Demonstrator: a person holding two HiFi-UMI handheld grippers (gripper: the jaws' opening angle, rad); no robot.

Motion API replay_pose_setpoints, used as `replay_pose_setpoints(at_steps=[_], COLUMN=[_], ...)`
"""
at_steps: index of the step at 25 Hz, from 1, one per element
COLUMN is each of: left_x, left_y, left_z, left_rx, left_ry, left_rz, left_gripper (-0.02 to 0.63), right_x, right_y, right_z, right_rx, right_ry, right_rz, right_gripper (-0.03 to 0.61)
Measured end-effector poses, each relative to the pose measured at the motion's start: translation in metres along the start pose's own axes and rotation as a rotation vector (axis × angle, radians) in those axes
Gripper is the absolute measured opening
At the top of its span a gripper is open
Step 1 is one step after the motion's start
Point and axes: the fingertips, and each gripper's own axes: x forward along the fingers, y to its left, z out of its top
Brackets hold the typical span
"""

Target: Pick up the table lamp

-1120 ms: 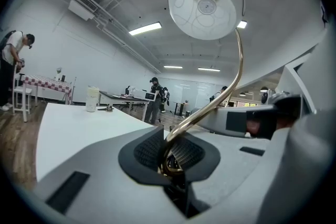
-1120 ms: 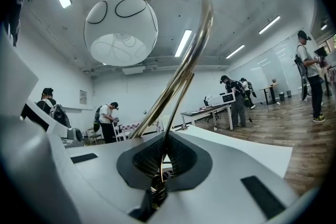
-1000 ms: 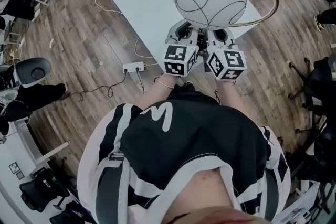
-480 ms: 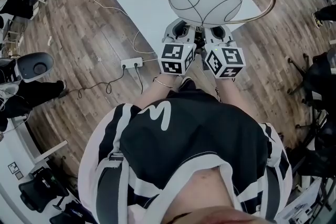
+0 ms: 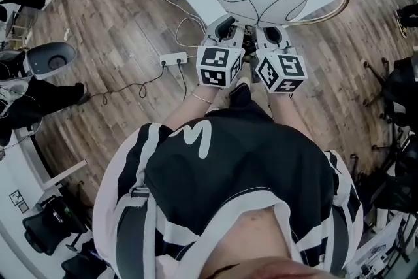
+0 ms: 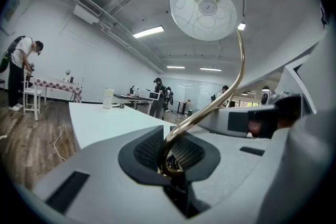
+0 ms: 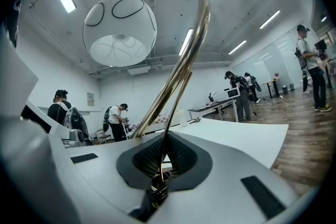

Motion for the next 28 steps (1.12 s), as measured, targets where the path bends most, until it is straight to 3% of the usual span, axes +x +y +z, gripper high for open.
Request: replay_pose_setpoints(at_steps=[13, 28], left_x=[-0.112, -0.140], left_y=[0.014, 0.002], left_z=[-0.014, -0.014], left_rx=[0.015, 0.000], left_ry=[0.011, 0.004], left_rz=[-0.039, -0.073], left_gripper=[0.034, 0.035], right_x=[-0.051, -0.076], right_y=[0.099, 0.119], right_z=[-0.027, -0.026], right_rx=[0.011, -0.008], right_ry=[-0.016, -0.022], right_rz=[-0.040, -0.072], right_gripper=[0.015, 0.015])
